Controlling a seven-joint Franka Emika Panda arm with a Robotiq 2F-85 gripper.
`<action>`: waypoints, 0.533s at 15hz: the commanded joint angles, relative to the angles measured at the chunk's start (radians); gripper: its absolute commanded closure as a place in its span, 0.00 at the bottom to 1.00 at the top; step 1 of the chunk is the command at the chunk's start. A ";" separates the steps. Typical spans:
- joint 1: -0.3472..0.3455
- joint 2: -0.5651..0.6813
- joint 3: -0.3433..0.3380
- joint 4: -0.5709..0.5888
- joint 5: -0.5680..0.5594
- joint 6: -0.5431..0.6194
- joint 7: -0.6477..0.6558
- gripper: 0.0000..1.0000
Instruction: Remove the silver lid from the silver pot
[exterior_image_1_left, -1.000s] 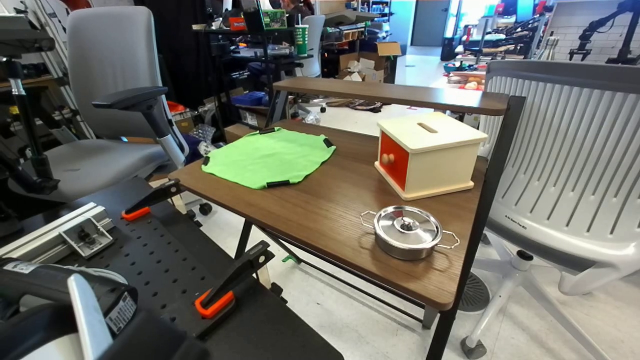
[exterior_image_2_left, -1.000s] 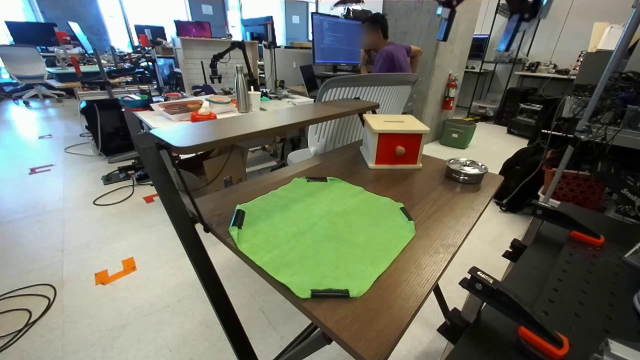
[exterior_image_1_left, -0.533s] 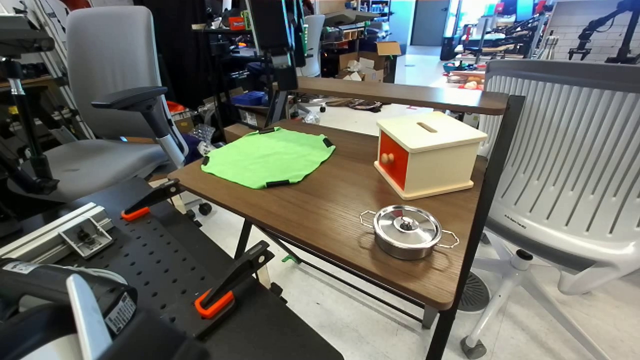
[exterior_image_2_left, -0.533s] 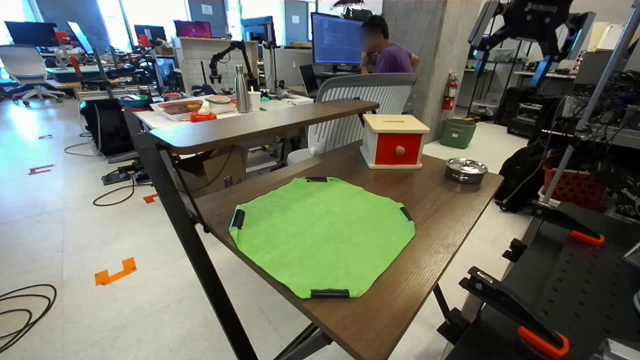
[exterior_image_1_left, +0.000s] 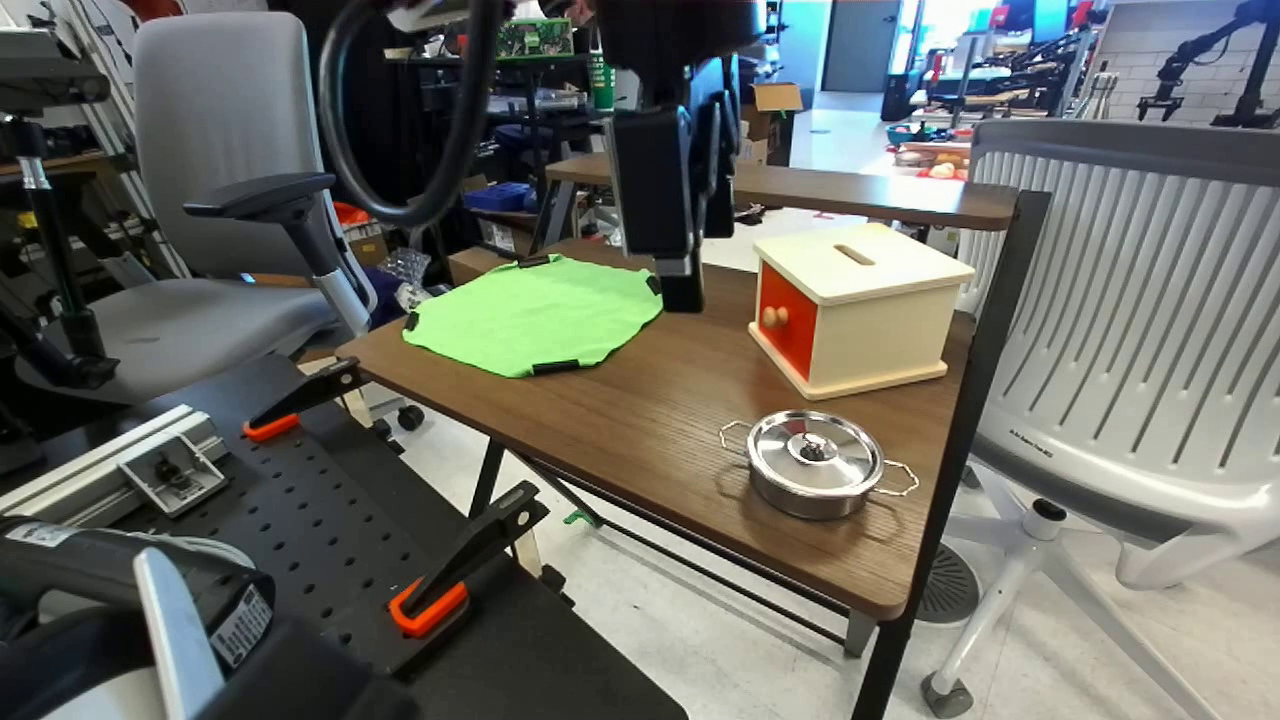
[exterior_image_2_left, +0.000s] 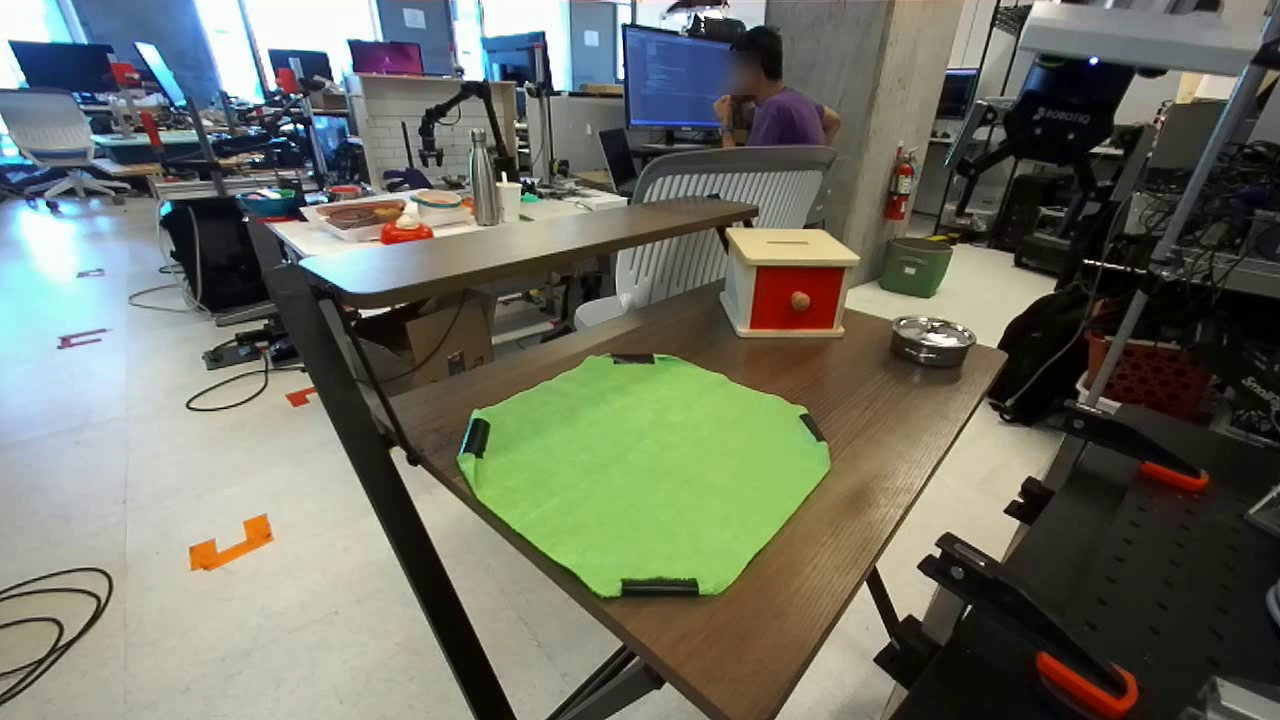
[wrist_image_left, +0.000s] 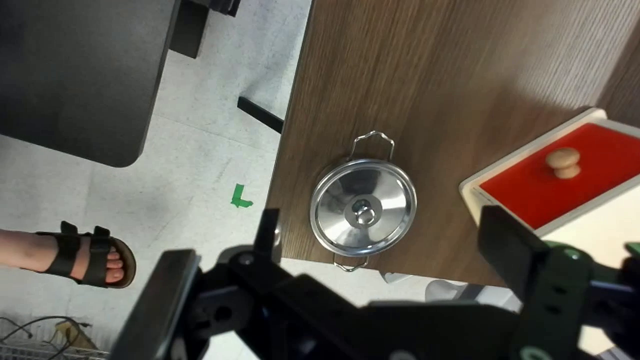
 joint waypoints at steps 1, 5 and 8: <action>0.034 0.123 -0.044 0.117 -0.020 0.009 0.072 0.00; 0.074 0.237 -0.087 0.226 -0.019 -0.013 0.108 0.00; 0.108 0.305 -0.120 0.273 -0.026 -0.012 0.121 0.00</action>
